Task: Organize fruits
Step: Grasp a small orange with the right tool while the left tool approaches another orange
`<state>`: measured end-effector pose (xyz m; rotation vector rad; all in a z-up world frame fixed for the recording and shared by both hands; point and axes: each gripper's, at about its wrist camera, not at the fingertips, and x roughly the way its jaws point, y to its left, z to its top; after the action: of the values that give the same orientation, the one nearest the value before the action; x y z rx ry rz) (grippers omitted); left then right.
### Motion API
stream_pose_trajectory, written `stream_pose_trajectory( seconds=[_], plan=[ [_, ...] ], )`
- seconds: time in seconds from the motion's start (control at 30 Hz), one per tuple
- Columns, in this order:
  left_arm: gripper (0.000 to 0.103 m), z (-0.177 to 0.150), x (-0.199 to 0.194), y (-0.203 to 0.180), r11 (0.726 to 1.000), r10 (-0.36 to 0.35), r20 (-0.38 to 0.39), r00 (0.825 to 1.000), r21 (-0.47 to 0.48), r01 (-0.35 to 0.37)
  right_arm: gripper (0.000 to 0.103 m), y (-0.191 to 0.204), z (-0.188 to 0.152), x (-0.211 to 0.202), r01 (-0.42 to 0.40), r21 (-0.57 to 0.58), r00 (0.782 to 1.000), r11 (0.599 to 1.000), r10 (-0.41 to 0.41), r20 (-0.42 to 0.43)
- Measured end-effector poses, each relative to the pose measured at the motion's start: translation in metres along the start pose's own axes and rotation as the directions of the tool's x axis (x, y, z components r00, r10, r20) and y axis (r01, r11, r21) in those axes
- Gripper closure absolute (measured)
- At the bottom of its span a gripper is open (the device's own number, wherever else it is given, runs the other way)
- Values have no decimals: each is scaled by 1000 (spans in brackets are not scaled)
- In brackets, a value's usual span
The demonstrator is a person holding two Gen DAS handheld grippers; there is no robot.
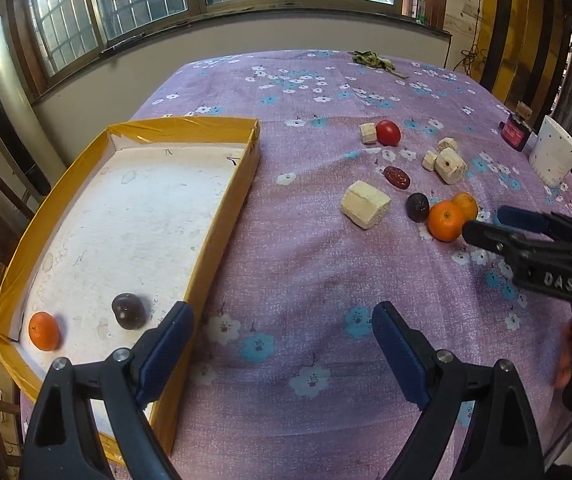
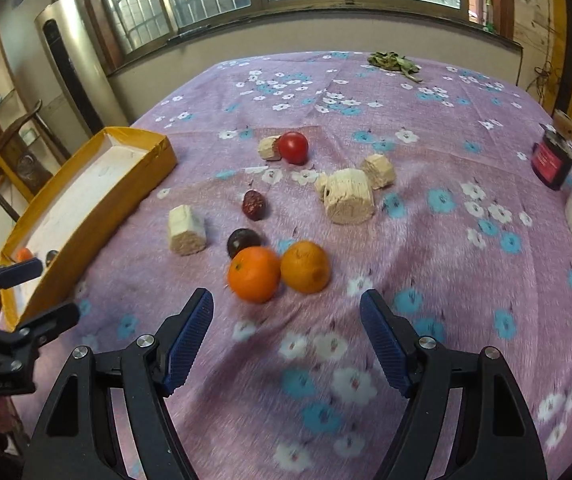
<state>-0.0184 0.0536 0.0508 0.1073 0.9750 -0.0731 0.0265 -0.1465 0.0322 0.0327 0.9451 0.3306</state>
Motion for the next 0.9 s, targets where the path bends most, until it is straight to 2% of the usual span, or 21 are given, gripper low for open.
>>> stream_pose_trajectory(
  seconds=[0.13,0.2,0.27,0.37,0.47,0.53,0.63,0.7,0.8,0.87,0.9],
  plan=[
    [11,-3,1,0,1000,12,-7,1000,-10,-12,29,-8,7,6,-76,-13,997,997,75,-10],
    [11,-4,5,1,1000,14,-25,1000,-21,-15,29,-6,13,13,-71,-32,997,997,70,-16],
    [11,-4,9,-1,999,16,-39,999,-28,-17,29,-6,17,21,-107,-42,994,993,107,-21],
    [11,-3,11,-3,1000,16,-49,999,-26,-18,29,-9,15,24,-204,-31,978,979,202,-43],
    [11,-3,13,-5,1000,20,-55,998,-17,-21,31,-9,7,8,-313,-58,949,948,311,-47],
    [11,-3,15,-6,1000,22,-57,998,-16,-23,31,-4,3,-1,-266,-121,964,956,263,-38],
    [11,0,21,-8,1000,17,-77,997,-21,-19,31,-4,4,4,-232,-139,972,963,226,-57],
    [11,1,22,-10,1000,14,-82,997,-18,-16,43,-3,3,6,-242,-141,970,960,233,-75],
    [11,0,22,-13,1000,19,-81,997,-4,-20,43,7,-3,5,-269,-179,962,946,255,-98],
    [11,0,23,-13,1000,21,-83,996,-3,-21,44,16,-7,8,-236,-233,971,944,217,-105],
    [11,1,24,-13,1000,20,-87,996,-5,-20,51,18,-7,11,-221,-245,974,944,200,-105]
  ],
)
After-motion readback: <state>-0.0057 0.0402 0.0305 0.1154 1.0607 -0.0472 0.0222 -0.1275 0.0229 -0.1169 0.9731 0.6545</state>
